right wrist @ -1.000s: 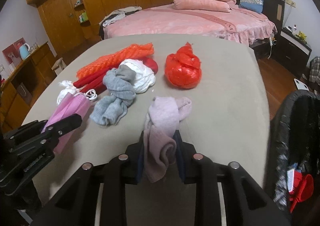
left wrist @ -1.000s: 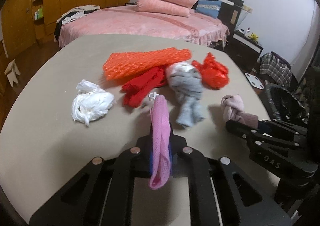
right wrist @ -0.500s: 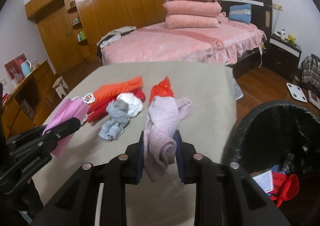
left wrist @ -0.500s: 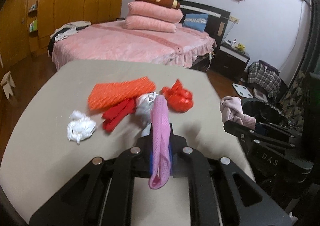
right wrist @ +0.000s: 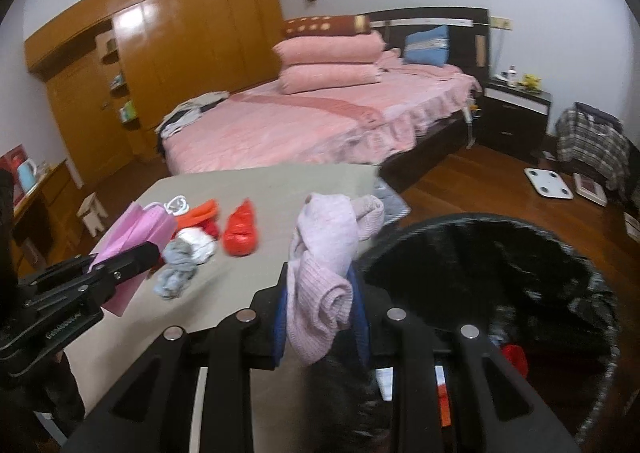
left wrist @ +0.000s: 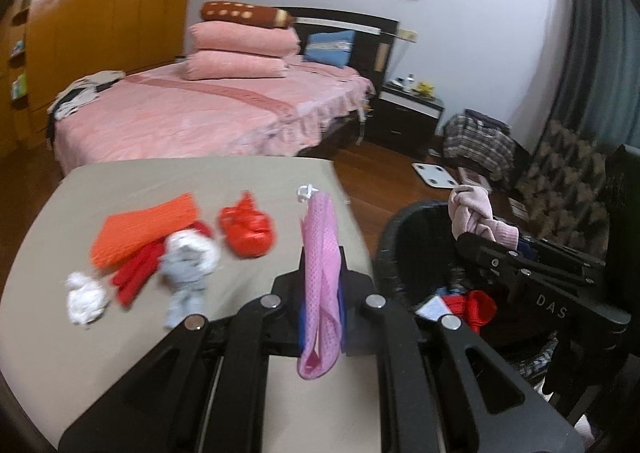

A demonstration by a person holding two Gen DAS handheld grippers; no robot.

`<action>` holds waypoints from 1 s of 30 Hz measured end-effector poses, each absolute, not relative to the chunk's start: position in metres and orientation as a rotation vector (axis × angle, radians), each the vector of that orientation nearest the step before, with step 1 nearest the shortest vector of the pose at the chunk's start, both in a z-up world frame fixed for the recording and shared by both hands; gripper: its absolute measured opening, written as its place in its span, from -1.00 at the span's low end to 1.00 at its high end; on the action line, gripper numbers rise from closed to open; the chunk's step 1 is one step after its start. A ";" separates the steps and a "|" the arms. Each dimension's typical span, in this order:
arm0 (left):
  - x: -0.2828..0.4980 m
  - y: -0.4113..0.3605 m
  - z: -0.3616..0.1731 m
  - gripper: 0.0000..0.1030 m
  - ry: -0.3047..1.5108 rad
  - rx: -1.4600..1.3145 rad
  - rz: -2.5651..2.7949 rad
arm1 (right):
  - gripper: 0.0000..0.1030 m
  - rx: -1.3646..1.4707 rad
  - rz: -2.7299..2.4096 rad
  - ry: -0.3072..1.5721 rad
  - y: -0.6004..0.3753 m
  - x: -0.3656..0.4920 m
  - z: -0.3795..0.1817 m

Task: Collect trash
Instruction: 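Carry the sock and mesh over the bin and open both tools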

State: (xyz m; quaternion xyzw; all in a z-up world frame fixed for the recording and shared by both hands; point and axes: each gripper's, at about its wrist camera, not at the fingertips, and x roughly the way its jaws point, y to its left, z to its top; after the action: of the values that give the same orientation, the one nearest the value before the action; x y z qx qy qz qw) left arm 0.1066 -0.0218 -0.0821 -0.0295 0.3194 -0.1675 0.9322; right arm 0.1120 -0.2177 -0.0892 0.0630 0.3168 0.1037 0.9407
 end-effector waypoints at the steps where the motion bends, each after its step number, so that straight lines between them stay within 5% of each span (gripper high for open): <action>1: 0.108 -0.030 -0.082 -0.81 0.655 -0.058 -0.362 | -0.47 0.131 0.199 0.645 -0.224 0.111 -0.089; 13: 0.128 -0.130 -0.090 -0.77 0.666 -0.004 -0.562 | -0.42 0.136 0.041 0.644 -0.307 0.098 -0.091; 14: 0.131 -0.139 -0.091 -0.71 0.671 -0.006 -0.580 | -0.33 0.130 0.027 0.647 -0.312 0.097 -0.092; 15: 0.133 -0.145 -0.093 -0.45 0.679 -0.007 -0.594 | -0.08 0.121 0.000 0.648 -0.319 0.096 -0.094; 16: 0.135 -0.153 -0.096 0.02 0.693 -0.007 -0.607 | -0.01 0.115 -0.021 0.648 -0.325 0.094 -0.095; 17: 0.137 -0.155 -0.098 0.20 0.692 -0.011 -0.609 | 0.07 0.108 -0.039 0.646 -0.331 0.092 -0.096; 24: 0.134 -0.134 -0.107 0.40 0.697 -0.003 -0.544 | 0.89 0.131 -0.088 0.615 -0.353 0.083 -0.099; 30: 0.119 -0.071 -0.103 0.65 0.671 -0.001 -0.375 | 0.89 0.153 0.002 0.604 -0.319 0.092 -0.094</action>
State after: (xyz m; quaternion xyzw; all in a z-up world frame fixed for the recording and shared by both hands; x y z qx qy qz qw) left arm 0.1191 -0.0708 -0.1030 -0.0006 0.3274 -0.1831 0.9270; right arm 0.0922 -0.3193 -0.0945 0.0753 0.2969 0.0012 0.9519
